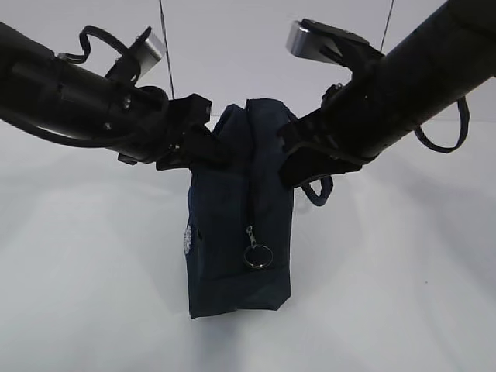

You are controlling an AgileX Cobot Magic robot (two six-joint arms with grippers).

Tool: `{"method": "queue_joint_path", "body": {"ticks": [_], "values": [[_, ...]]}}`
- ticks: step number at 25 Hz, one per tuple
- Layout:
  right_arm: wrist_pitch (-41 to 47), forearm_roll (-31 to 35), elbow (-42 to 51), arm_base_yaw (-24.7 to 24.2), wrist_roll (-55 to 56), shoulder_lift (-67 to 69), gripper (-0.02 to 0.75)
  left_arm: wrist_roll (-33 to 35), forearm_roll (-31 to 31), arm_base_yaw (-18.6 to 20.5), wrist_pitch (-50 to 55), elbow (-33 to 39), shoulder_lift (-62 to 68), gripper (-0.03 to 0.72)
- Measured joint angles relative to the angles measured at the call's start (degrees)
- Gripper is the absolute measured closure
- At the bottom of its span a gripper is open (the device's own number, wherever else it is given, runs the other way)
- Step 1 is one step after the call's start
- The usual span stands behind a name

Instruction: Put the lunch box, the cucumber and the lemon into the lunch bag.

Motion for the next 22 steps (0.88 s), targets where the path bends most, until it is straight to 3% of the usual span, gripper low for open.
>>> {"method": "queue_joint_path", "body": {"ticks": [8, 22], "values": [[0.1, -0.3, 0.0, 0.0, 0.2, -0.3, 0.717, 3.9, -2.9, -0.1, -0.1, 0.0, 0.0, 0.669], [2.7, -0.3, 0.0, 0.0, 0.3, -0.3, 0.717, 7.2, -1.4, -0.2, -0.6, 0.0, 0.0, 0.666]]}}
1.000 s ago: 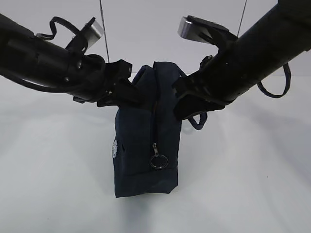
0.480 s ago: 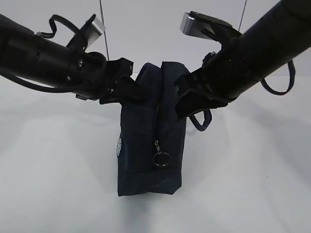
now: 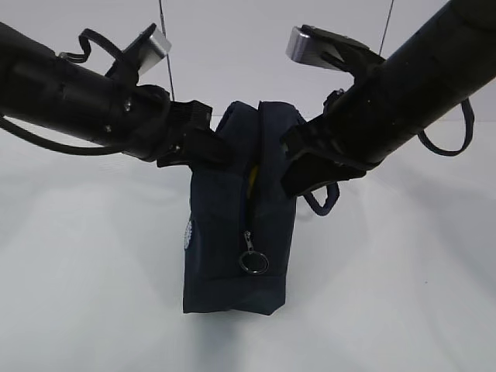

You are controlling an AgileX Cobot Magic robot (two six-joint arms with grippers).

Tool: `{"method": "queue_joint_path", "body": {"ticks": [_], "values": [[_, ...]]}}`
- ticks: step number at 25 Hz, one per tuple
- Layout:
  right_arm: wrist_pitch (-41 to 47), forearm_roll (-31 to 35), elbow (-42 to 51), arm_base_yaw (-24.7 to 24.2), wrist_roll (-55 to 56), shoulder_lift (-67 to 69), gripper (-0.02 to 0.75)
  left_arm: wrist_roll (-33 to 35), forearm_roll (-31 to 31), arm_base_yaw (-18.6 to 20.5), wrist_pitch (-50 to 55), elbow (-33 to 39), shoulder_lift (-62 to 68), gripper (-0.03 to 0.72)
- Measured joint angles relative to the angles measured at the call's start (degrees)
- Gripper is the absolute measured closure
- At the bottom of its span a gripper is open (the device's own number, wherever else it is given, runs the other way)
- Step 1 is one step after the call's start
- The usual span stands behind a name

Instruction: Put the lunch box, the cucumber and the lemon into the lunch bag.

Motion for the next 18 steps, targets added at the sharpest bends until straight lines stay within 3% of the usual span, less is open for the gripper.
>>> {"method": "queue_joint_path", "body": {"ticks": [4, 11, 15, 18], "values": [[1.1, 0.2, 0.0, 0.0, 0.0, 0.0, 0.668, 1.1, 1.3, 0.0, 0.0, 0.0, 0.0, 0.582], [1.7, 2.6, -0.5, 0.0, -0.1, -0.4, 0.533, 1.7, 1.7, 0.0, 0.5, 0.0, 0.0, 0.22], [3.4, 2.7, -1.7, 0.0, -0.1, -0.4, 0.44, 3.5, 3.0, 0.0, 0.2, 0.0, -0.4, 0.164], [5.0, 2.7, -3.8, 0.0, -0.1, -0.4, 0.42, 5.4, 5.5, 0.0, -3.3, 0.0, -3.6, 0.155]]}}
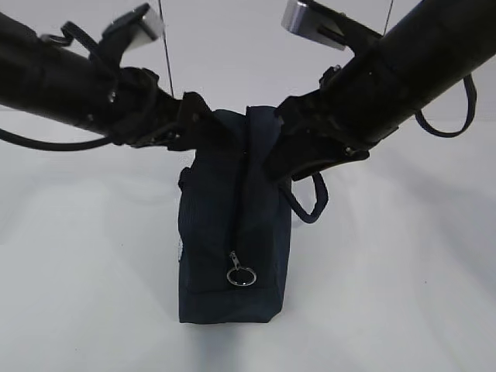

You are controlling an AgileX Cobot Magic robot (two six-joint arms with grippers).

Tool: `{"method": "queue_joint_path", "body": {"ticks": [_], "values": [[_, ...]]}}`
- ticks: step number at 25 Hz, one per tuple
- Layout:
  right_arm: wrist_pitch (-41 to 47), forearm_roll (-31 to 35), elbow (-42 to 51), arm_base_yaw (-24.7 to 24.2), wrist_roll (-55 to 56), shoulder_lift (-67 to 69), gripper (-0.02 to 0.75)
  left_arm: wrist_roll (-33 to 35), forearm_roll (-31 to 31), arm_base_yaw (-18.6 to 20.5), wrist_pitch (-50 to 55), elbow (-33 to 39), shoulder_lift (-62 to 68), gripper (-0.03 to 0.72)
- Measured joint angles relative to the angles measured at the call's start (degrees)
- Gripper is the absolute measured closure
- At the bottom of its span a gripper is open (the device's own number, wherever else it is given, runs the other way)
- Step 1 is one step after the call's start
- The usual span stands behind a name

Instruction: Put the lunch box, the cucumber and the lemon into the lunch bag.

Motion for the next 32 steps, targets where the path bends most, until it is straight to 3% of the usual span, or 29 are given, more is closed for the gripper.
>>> {"method": "queue_joint_path", "body": {"ticks": [5, 11, 17, 21, 32], "values": [[1.3, 0.1, -1.7, 0.0, 0.0, 0.0, 0.416, 0.9, 4.2, 1.8, -4.1, 0.0, -6.8, 0.154], [3.0, -2.8, -1.7, 0.0, 0.0, 0.0, 0.413, 1.0, 13.7, 4.1, -6.0, 0.3, -11.8, 0.157], [3.2, -6.7, -1.7, 0.0, 0.0, 0.0, 0.412, 1.1, 29.2, 4.2, -9.0, 1.1, -14.3, 0.193], [3.8, -14.6, -3.9, 0.0, 0.6, 0.0, 0.412, 1.1, 35.2, 4.2, -12.1, 1.1, -14.4, 0.2], [2.2, -44.9, -13.1, 0.0, 8.3, 0.0, 0.411, 1.4, 36.3, 4.2, -27.8, 1.1, -14.4, 0.239]]}}
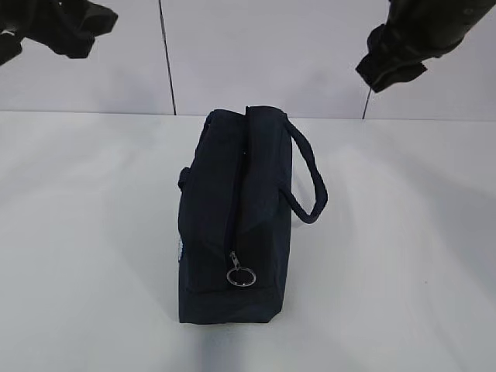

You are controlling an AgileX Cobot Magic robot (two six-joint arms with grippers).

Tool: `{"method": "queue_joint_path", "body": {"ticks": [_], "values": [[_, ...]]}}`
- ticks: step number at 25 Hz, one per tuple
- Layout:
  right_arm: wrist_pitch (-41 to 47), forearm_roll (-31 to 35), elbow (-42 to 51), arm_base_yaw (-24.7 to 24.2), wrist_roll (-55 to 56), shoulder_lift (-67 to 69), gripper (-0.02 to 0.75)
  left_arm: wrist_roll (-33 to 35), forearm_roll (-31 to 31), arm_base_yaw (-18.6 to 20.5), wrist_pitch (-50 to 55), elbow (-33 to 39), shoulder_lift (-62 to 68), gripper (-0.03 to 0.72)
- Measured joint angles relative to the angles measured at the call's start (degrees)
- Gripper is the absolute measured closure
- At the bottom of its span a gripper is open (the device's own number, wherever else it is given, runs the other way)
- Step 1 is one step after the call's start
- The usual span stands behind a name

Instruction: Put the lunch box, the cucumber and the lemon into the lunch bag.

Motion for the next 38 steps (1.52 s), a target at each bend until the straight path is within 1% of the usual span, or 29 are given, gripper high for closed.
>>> {"method": "queue_joint_path", "body": {"ticks": [4, 5, 7, 9, 11, 13, 16, 19, 22, 26, 28, 30, 32, 37, 38], "values": [[-5.6, -6.9, -0.1, 0.0, 0.1, 0.1, 0.411, 0.1, -0.2, 0.0, -5.5, 0.0, -0.1, 0.263], [-5.9, -7.6, -0.1, 0.0, 0.4, 0.2, 0.411, 0.1, -1.8, 0.0, -5.6, 0.0, -0.1, 0.273], [-5.5, -9.3, -0.1, 0.0, 3.3, 0.7, 0.411, 0.1, -7.9, 0.3, -5.3, 0.1, -0.3, 0.295], [-3.6, -11.8, -0.1, 0.0, 8.2, 0.8, 0.411, 0.1, -14.2, 1.2, -2.7, 0.1, -1.1, 0.317], [-1.8, -14.3, -0.1, 0.0, 12.2, 0.8, 0.41, 0.1, -16.5, 2.1, 1.4, 0.1, -2.8, 0.33], [-1.1, -14.3, -0.1, -0.2, 14.8, 0.0, 0.409, 0.1, -17.8, 3.3, 4.8, 0.1, -4.9, 0.335], [-3.4, -9.6, 0.8, -0.2, 16.3, -3.1, 0.409, 0.1, -21.4, 5.7, 6.8, 1.6, -9.0, 0.336], [-6.6, -4.8, 3.4, -0.2, 16.6, -6.8, 0.409, 0.1, -23.6, 7.3, 7.2, 5.2, -12.5, 0.337], [-8.8, -0.8, 8.1, -0.2, 16.7, -9.8, 0.409, 0.1, -26.9, 7.5, 8.0, 9.9, -15.2, 0.337], [-12.2, 5.9, 17.5, -0.2, 16.7, -13.4, 0.409, 0.2, -31.6, 7.5, 10.9, 15.4, -17.4, 0.337], [-15.1, 9.0, 22.3, 0.0, 16.7, -15.3, 0.409, 1.7, -33.9, 7.5, 12.7, 18.0, -17.9, 0.337], [-17.9, 12.8, 27.0, 0.1, 15.5, -17.5, 0.409, 6.0, -38.3, 7.5, 13.9, 20.3, -18.4, 0.337], [-20.4, 17.6, 31.1, 0.1, 12.6, -19.3, 0.409, 12.5, -44.0, 7.5, 15.4, 22.7, -18.8, 0.337], [-22.8, 29.6, 37.0, 0.2, 2.8, -21.0, 0.409, 31.7, -61.0, 7.5, 19.3, 30.6, -18.9, 0.337], [-23.4, 32.4, 38.0, 0.3, 0.6, -21.0, 0.409, 35.0, -63.0, 7.5, 19.5, 32.1, -18.9, 0.337]]}}
